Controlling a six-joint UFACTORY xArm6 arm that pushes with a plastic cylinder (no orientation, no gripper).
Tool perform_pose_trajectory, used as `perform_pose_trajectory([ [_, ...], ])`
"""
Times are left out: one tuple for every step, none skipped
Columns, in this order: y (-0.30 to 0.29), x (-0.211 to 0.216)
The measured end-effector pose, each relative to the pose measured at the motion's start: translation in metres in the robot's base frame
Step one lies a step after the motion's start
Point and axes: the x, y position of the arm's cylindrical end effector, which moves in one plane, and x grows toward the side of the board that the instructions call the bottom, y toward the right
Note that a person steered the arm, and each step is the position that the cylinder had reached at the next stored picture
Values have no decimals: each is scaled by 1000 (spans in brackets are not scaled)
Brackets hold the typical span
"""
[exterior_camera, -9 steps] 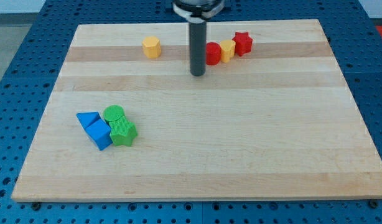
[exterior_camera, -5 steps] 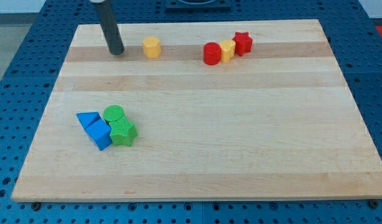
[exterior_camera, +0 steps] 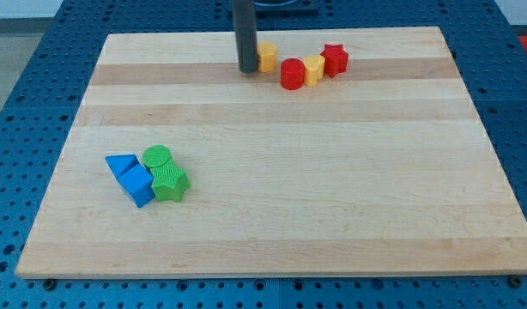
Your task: Push yellow hexagon diagonally above yellow heart
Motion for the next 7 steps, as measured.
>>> perform_pose_trajectory([
  [0, 0],
  [-20, -8],
  [-17, -36],
  [-1, -49],
  [23, -43],
  [38, -32],
  [38, -32],
])
